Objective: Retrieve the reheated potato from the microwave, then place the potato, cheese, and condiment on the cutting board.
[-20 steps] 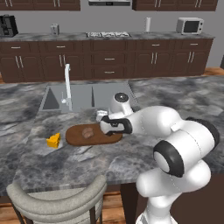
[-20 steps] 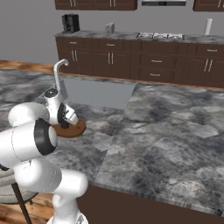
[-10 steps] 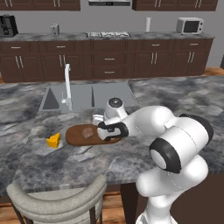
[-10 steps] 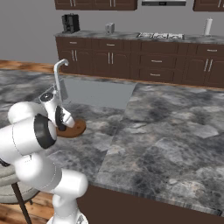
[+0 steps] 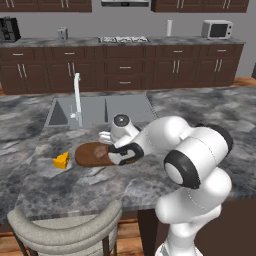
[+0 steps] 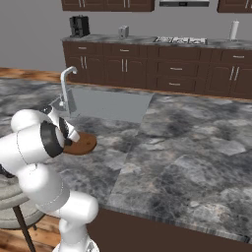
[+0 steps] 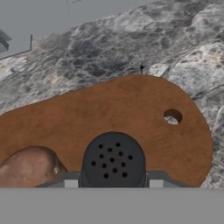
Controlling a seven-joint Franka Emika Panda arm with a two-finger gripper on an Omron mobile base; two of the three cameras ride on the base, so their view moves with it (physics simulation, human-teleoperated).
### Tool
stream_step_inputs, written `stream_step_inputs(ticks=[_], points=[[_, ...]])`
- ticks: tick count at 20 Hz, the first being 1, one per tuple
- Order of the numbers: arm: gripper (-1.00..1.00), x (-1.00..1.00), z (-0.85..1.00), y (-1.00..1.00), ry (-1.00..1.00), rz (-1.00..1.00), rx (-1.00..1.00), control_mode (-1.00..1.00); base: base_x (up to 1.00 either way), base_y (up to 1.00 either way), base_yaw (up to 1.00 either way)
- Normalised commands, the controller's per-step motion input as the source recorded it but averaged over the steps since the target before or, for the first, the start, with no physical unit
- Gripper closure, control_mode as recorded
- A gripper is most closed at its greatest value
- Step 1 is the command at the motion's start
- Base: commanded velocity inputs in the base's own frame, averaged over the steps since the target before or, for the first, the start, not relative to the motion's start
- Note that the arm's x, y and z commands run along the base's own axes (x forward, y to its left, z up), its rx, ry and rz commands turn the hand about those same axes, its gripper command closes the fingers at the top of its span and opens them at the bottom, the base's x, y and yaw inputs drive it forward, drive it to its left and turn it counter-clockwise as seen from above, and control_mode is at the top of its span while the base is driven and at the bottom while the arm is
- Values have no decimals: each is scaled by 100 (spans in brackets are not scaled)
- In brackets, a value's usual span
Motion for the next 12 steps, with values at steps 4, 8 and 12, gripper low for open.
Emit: stream_step_inputs(ticks=[4, 8, 12], points=[[100, 15, -5, 16, 0, -3, -4, -100, 0, 0, 0], [100, 5, -2, 23, 0, -2, 0, -100, 0, 0, 0], [100, 4, -4, 10, 0, -2, 0, -100, 0, 0, 0]])
